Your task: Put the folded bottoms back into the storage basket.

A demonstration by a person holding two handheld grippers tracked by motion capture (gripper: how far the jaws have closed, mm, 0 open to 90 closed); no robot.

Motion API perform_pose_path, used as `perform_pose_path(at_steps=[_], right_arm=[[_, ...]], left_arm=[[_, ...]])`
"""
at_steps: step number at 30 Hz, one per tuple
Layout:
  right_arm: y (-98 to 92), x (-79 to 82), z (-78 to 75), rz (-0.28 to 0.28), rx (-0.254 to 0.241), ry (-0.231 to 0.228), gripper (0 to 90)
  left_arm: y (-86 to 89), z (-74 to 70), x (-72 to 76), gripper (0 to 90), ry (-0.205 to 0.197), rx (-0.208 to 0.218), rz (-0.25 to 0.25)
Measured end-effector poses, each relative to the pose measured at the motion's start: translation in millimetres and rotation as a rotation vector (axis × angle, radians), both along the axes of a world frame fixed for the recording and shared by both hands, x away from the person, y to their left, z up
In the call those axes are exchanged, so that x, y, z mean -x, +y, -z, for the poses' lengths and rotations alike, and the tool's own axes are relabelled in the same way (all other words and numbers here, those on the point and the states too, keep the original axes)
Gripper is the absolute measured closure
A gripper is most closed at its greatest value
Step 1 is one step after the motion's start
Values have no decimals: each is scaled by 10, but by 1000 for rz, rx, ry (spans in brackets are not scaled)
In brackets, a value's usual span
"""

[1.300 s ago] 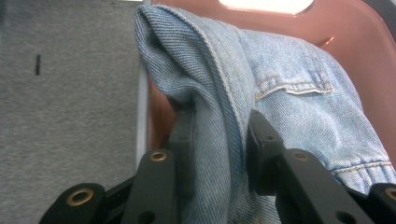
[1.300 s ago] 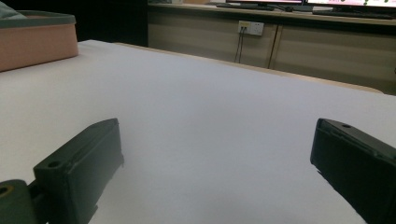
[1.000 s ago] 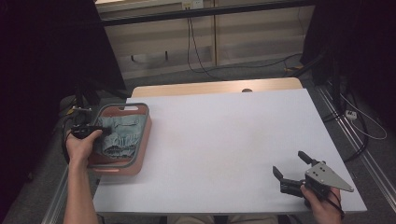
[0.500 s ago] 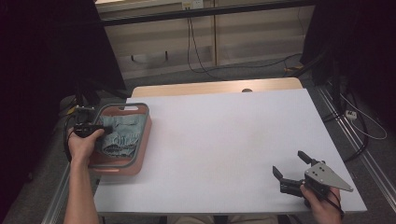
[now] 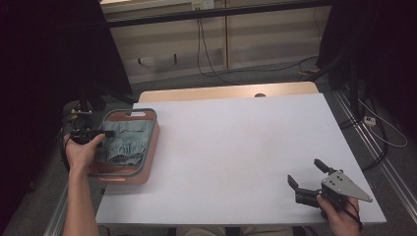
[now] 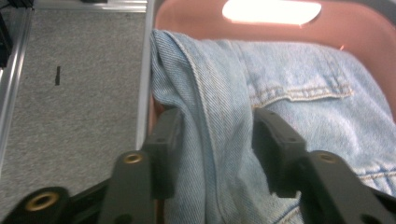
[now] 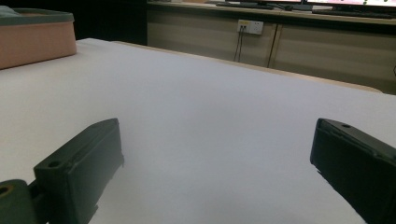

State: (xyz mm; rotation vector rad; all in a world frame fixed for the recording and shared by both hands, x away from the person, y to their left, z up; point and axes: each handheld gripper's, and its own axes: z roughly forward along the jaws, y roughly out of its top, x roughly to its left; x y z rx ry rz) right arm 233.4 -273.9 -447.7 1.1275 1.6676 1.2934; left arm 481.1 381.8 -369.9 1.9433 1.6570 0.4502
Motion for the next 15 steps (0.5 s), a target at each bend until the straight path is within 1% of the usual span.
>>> perform_pose_path(at_steps=[1, 2, 3, 5, 6, 8, 10, 11, 14, 15], right_arm=[[3, 2, 0, 1, 0, -2, 20], [3, 2, 0, 0, 1, -3, 19], [3, 3, -1, 1, 1, -3, 19], [1, 1, 0, 0, 0, 0, 20], [0, -1, 1, 0, 0, 1, 19], [1, -3, 2, -1, 1, -1, 19], [4, -3, 2, -3, 1, 0, 19], [4, -3, 2, -4, 2, -1, 19], [5, -4, 2, -3, 2, 0, 19], [5, -6, 2, -2, 2, 0, 20]], left_arm=[[-3, 1, 5, 646, -5, -14, -13], [1, -2, 6, 685, 5, -9, -10], [-12, 16, 1, 720, 1, -3, -23], [-24, 46, -17, 764, 13, -26, -24], [-22, 56, -25, 780, 15, -22, -34], [-23, 82, -51, 797, 13, -17, -49], [-43, 102, -82, 802, 10, -36, -47], [-58, 113, -98, 802, 2, -47, -48], [-94, 135, -136, 799, -12, -57, -38], [-103, 144, -147, 800, -12, -58, -42]])
